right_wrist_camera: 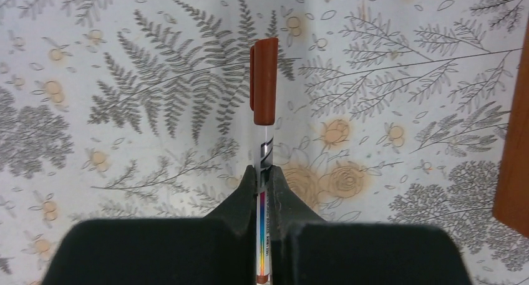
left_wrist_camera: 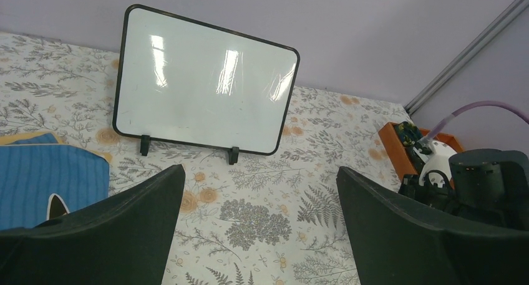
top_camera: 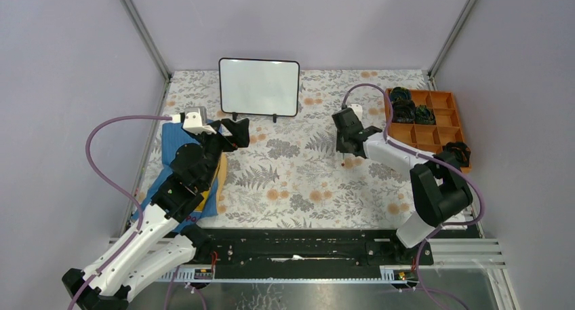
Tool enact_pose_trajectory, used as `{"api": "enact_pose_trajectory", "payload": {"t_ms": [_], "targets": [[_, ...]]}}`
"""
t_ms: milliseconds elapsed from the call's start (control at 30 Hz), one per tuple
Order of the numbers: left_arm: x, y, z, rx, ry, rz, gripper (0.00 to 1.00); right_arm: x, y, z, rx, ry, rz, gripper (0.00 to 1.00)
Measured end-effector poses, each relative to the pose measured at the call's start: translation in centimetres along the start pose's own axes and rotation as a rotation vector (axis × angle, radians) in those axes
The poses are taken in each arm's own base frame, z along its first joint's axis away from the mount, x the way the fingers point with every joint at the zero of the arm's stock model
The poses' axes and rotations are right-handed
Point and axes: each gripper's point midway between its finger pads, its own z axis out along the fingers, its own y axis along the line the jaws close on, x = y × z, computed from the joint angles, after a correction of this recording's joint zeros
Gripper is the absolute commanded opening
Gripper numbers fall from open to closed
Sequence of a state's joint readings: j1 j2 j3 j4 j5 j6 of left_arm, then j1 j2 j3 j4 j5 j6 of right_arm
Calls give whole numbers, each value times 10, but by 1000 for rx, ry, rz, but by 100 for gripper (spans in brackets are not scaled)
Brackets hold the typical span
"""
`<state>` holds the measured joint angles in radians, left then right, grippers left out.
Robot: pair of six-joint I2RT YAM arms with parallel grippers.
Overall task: Write a sentence on the whiteboard
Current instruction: Place the whiteboard marker at the center of the board.
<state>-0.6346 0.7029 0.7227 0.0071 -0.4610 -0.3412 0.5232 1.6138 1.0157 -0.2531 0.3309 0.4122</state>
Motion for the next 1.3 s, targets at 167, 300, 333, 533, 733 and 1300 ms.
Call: {"api": "enact_pose_trajectory", "payload": {"t_ms": [167,300,333,533,733,1300], "targets": [[0,-2,-1,9,0,0,99,7,-13,12,34,34,-34,0],[-1,-2,-1,11,-2,-1,99,20,-18,20,50,73,-76,0],[-2,-2,-1,11,-3,-1,99,23,-19,21,53,83,-84,0],[-2,-2,-1,11,-3,-1,99,37,-30,26,73,118,-95,0],[-1,-3,-2,17,-1,-1,99,48,-39,29,78,148,-90,22],[-1,-6,-3,30,0,-1,99,-2,-18,-19,-65,-67,1,71]]}}
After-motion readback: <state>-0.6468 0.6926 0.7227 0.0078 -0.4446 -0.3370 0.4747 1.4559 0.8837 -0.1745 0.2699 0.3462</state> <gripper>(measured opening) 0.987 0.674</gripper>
